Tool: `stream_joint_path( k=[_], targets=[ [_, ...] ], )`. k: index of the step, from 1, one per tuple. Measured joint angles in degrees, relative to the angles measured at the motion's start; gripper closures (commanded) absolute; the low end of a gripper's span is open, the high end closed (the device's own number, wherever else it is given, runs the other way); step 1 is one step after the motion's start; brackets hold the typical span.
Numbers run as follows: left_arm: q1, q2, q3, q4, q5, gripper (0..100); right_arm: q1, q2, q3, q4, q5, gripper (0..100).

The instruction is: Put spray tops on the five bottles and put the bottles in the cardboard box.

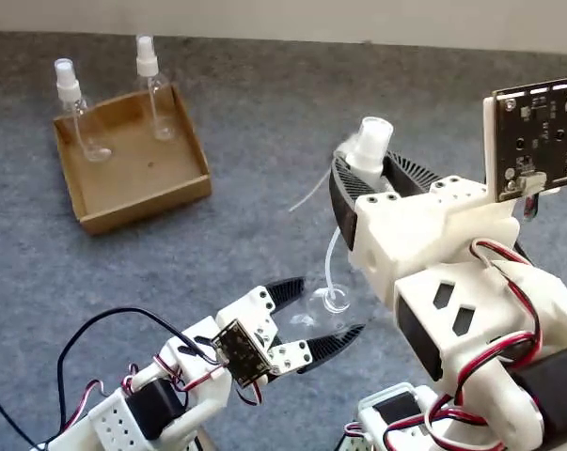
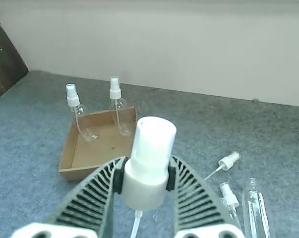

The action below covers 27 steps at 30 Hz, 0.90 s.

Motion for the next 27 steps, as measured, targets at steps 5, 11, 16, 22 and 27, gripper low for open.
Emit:
stream_joint_path(
  k=[5, 11, 16, 22, 27],
  targets=[
    [0.0, 0.0, 0.0, 0.0, 0.0, 85, 0.0, 0.0, 0.0, -0.2, -0.2, 98.0],
    [0.0, 0.0, 0.0, 0.0, 0.0, 85, 0.0, 0.0, 0.0, -0.1, -0.2, 98.0],
    [0.0, 0.0, 0.0, 0.0, 0.0, 85, 0.0, -0.7, 0.0, 1.0, -0.2, 98.0],
    [0.0, 0.0, 0.0, 0.0, 0.0, 85, 0.0, -8.0, 0.0, 1.0, -0.2, 98.0],
    [0.0, 0.0, 0.0, 0.0, 0.0, 85, 0.1, -12.9, -0.3, 1.0, -0.2, 98.0]
  ],
)
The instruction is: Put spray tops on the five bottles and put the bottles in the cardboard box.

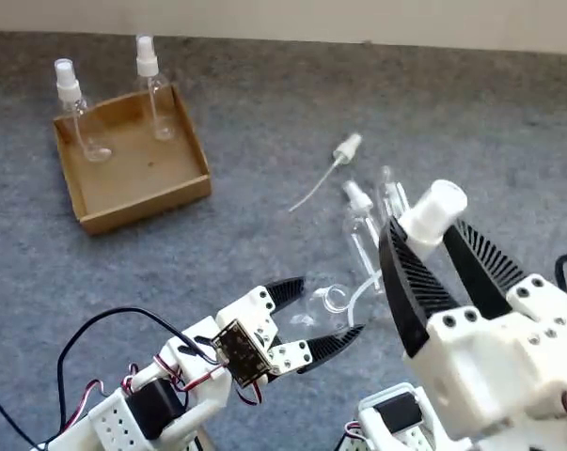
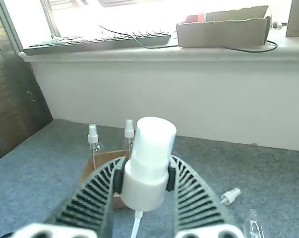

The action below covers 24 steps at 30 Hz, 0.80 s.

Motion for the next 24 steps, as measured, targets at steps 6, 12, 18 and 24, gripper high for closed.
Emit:
stream_joint_path(
  k=[6, 12, 18, 24],
  targets=[
    [0.0, 0.0, 0.0, 0.0, 0.0, 85, 0.3, -3.3, 0.1, 0.4, 0.0, 98.0],
    [0.0, 0.0, 0.0, 0.0, 0.0, 85, 0.3, -12.3, 0.8, 0.4, 0.0, 98.0],
    [0.0, 0.0, 0.0, 0.0, 0.0, 85, 0.4, -23.1, 11.6, 0.4, 4.2, 98.0],
    [0.0, 0.0, 0.0, 0.4, 0.0, 85, 0.4, -30.2, 27.6, -8.7, 7.3, 98.0]
  ],
)
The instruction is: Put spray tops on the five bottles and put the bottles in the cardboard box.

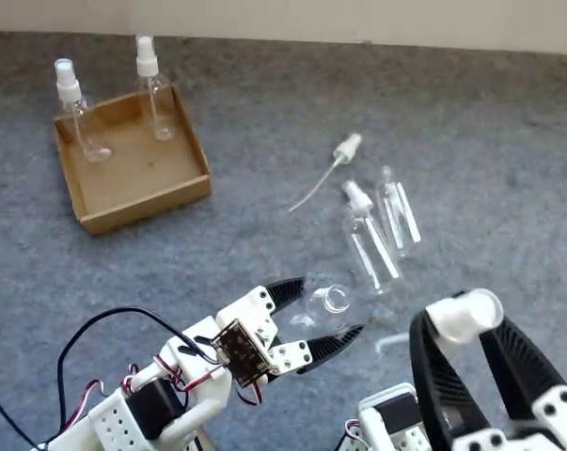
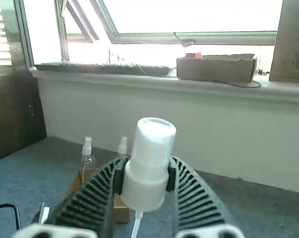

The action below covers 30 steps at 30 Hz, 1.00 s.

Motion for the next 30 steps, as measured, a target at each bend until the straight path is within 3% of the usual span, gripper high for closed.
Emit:
stream_joint_path(
  k=[9, 15, 30],
  targets=[
    [0.0, 0.0, 0.0, 0.0, 0.0, 85, 0.0, -5.8, 29.0, -24.1, 0.0, 98.0],
    [0.0, 0.0, 0.0, 0.0, 0.0, 85, -0.1, -10.3, 41.6, -32.8, 0.0, 98.0],
    [-0.2, 0.0, 0.0, 4.7, 0.0, 85, -0.1, -12.8, 37.9, -34.5, 0.4, 98.0]
  ],
)
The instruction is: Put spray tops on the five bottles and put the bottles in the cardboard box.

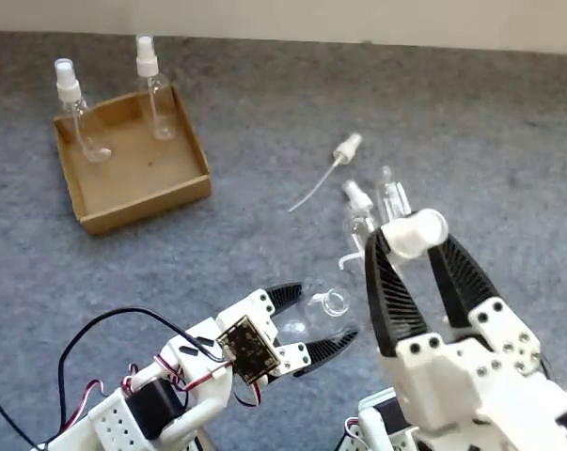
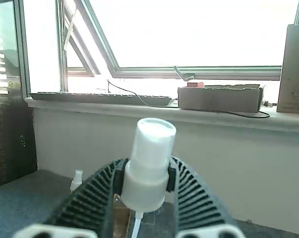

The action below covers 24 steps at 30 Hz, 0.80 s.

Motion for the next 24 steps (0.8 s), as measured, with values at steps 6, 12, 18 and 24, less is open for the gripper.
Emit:
stream_joint_path(
  k=[6, 12, 18, 24],
  targets=[
    [-7.6, 0.0, 0.0, 0.0, 0.0, 85, 0.0, 0.0, -0.8, 0.6, 0.0, 98.0],
    [-9.0, 0.0, 0.0, 0.0, 0.0, 85, 0.0, 0.0, -0.8, 1.1, 0.0, 98.0],
    [-8.3, 0.0, 0.0, 0.0, 0.0, 85, 0.0, 0.0, -0.8, 1.1, 0.0, 98.0],
    [-4.1, 0.0, 0.0, 0.0, 0.0, 85, 0.0, 0.0, -0.8, 1.1, 0.0, 98.0]
  ],
)
